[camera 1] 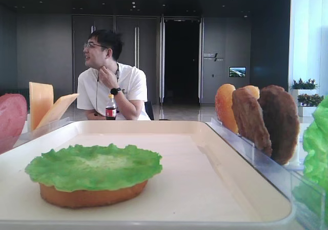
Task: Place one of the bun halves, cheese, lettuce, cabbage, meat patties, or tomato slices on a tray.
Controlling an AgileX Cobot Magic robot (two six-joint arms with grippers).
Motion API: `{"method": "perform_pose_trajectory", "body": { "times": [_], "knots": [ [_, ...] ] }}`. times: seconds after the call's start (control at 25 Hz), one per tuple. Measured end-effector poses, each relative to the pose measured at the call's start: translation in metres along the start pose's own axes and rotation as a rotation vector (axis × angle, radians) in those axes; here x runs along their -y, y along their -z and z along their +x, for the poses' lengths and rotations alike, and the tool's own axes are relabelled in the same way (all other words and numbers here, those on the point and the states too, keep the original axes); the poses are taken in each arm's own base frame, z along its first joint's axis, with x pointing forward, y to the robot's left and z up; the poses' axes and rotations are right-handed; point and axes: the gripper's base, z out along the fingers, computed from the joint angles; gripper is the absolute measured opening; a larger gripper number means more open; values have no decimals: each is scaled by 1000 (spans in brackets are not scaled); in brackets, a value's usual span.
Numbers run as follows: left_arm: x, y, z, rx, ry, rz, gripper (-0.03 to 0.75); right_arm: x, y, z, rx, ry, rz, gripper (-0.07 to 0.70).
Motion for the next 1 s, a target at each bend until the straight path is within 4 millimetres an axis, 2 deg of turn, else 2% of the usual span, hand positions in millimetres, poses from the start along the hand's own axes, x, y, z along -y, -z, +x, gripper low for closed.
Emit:
{"method": "perform_pose_trajectory", "body": {
  "times": [1.0],
  "knots": [
    [0, 0, 0, 0, 0, 0, -1, 0, 0, 0, 1, -1, -3, 540]
  ]
}}
